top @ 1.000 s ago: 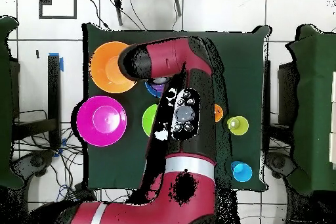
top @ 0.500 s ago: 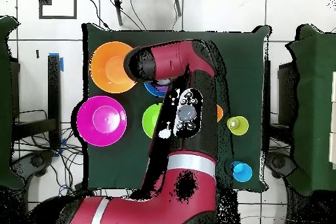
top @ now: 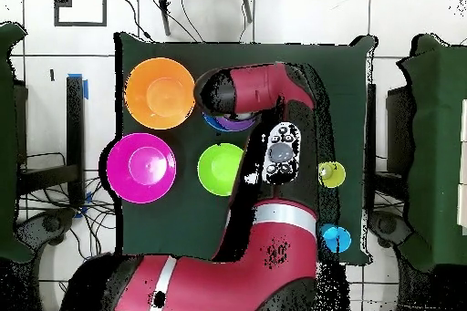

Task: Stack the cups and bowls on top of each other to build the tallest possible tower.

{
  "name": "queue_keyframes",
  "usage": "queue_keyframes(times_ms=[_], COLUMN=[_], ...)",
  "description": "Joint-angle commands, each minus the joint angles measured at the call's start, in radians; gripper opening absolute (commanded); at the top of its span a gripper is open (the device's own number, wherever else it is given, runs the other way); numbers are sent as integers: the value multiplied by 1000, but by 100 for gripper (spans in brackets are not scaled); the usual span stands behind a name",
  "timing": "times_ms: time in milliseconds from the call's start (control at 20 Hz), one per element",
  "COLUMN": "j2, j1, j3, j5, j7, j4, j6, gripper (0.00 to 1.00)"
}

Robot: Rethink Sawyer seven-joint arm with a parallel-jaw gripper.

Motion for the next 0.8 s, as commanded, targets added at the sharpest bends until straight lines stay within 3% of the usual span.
queue_keyframes(times_ms=[50, 800], j2=[23, 15], j1=[-27, 1], j3=[63, 38], j5=[14, -20], j7=[98, 50], j4=[38, 4], j6=[-74, -54], gripper=[0, 0])
